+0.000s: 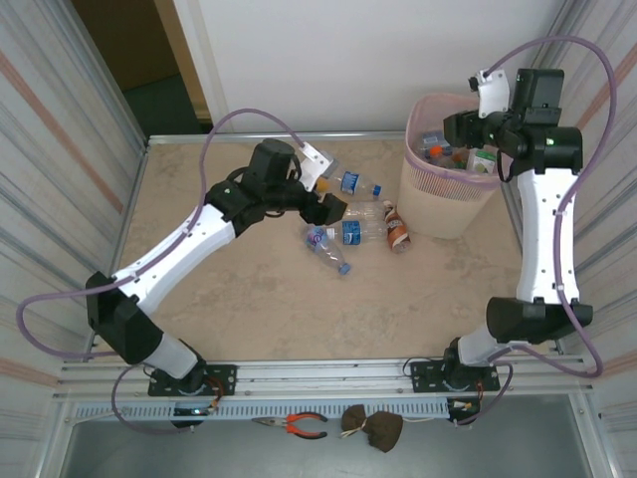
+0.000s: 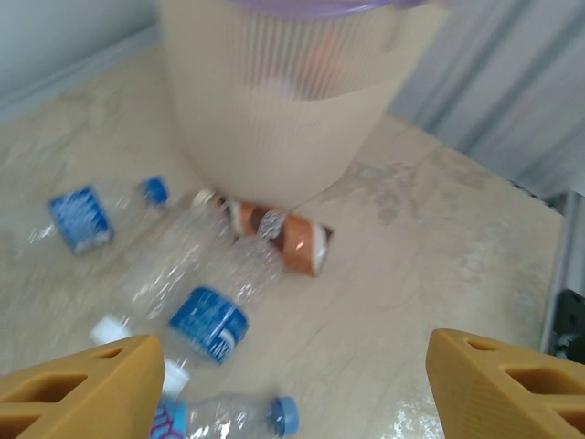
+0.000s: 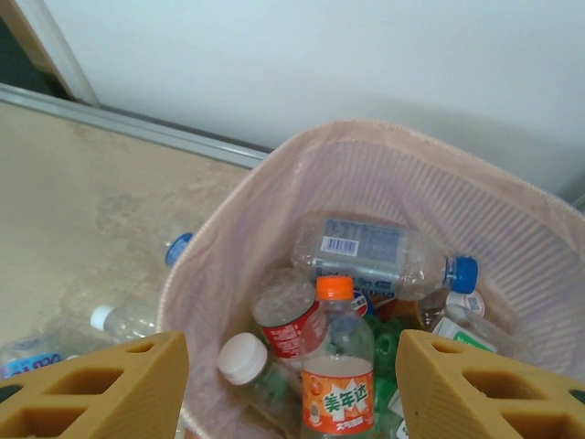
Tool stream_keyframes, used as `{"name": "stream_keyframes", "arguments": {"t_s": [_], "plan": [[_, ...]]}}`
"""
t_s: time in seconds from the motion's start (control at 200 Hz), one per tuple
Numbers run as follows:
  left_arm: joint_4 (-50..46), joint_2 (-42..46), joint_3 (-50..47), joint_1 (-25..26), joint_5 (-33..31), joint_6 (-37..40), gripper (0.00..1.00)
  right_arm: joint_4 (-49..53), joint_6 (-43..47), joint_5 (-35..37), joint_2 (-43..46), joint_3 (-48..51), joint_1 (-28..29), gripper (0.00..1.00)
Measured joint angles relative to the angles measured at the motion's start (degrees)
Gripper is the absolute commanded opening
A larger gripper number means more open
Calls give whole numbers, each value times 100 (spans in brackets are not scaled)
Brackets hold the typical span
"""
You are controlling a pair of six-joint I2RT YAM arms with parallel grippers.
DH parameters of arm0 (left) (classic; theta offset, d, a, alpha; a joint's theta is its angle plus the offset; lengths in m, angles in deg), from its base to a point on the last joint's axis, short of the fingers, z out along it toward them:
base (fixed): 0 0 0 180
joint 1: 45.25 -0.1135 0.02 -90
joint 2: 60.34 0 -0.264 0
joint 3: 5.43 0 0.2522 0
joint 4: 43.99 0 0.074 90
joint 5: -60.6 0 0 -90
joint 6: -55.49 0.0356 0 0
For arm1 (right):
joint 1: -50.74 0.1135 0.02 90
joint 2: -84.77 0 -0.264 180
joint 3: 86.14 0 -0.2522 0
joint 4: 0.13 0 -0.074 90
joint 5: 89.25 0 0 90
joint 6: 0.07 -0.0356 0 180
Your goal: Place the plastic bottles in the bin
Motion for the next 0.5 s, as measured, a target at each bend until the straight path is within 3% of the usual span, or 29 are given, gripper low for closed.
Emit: {"name": "stream_keyframes", "arguments": {"t_s": [0.08,0.23,0.361,0.501], "plan": [[61,-2,-142,-96,-339,-584,83,-57,-24,-13,188,229,0,61],[173,9,-511,-149,-1187,-1921,81,-155,-122,-15,448,555,11,61],[-267,-225,-376,-149,-1921,-3331,77,-234,-164,-17,608,715,42,61],[-811,-857,-4,-160,-2186,-4527,77,-354,-254,-17,763,951,74,61]]}}
